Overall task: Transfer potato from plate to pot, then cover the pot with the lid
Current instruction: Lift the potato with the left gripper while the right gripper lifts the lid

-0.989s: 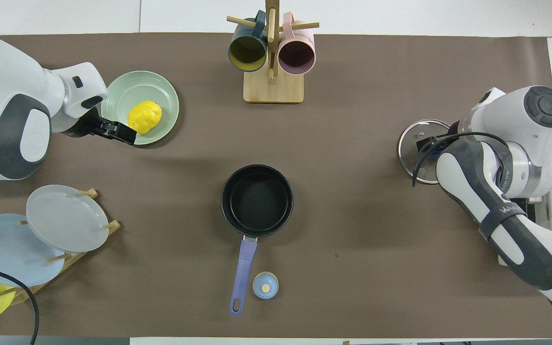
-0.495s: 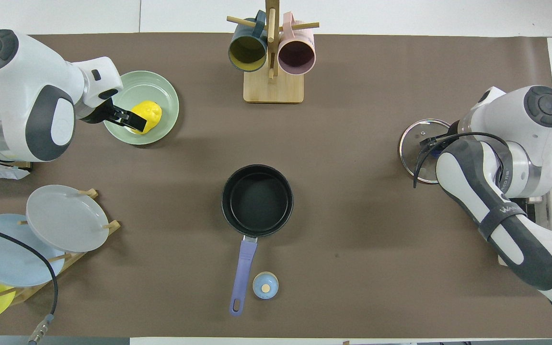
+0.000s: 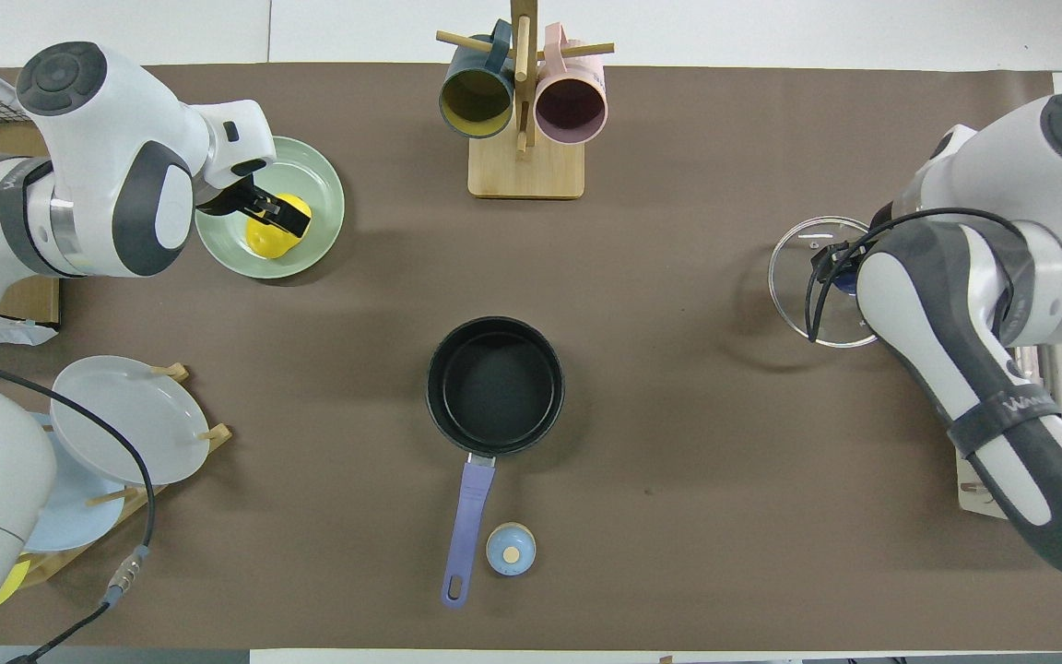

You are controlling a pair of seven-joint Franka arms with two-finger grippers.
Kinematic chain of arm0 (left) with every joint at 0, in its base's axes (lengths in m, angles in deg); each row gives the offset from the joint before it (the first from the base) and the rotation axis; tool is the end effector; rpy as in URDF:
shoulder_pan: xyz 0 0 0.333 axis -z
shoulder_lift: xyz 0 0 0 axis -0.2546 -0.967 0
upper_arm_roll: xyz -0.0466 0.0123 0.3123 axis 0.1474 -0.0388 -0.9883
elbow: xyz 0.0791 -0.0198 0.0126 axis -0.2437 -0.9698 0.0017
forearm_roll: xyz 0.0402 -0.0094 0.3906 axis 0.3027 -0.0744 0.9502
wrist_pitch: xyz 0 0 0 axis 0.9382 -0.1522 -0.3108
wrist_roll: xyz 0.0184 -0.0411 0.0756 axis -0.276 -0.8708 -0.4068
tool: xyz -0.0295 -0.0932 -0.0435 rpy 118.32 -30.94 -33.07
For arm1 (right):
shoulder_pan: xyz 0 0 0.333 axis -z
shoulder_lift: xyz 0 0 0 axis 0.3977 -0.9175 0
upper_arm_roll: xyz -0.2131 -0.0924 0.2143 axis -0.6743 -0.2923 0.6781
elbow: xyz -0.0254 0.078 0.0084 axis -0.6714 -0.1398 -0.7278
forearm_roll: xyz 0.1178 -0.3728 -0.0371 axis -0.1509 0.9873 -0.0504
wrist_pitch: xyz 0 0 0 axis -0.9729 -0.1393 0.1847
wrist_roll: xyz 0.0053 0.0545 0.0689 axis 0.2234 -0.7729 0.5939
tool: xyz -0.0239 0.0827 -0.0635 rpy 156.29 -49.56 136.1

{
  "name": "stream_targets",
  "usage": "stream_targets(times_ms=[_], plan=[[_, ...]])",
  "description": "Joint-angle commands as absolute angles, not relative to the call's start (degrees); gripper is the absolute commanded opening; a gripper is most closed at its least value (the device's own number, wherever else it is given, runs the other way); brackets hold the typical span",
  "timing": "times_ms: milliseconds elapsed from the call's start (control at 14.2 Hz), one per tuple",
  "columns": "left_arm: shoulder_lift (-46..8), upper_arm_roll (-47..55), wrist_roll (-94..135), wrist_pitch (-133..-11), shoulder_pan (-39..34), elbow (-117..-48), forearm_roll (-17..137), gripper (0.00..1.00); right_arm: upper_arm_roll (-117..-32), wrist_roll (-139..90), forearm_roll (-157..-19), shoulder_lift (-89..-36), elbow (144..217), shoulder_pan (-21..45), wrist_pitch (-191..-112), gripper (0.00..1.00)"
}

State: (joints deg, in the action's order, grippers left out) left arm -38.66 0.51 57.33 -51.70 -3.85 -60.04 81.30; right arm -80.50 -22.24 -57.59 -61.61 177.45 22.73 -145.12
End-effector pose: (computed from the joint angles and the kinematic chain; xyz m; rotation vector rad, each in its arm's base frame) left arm 0.6857 -0.1343 0.3606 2.9744 -0.8082 0.0337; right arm 0.6222 0.0233 0.4223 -3.1094 -0.3289 0.0982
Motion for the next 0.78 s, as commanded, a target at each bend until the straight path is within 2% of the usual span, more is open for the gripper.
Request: stream_targets(times_ms=[0, 283, 707], plan=[[-42.0, 0.2, 59.0, -53.0, -3.5, -55.9, 80.7, 1.00, -79.8, -21.3, -57.8, -61.2, 168.9, 22.3, -134.8, 0.00], [-42.7, 0.1, 62.8, -55.7, -3.7, -56.5, 81.4, 1.00, -79.4, -21.5, -58.3, -59.3, 167.4, 20.5, -130.4, 0.00], [-42.0, 0.0, 66.0, -56.3, -3.9, -59.7, 82.3, 1.00, -79.2, -27.8, -58.6, -58.6, 168.4, 16.8, -131.9, 0.00]])
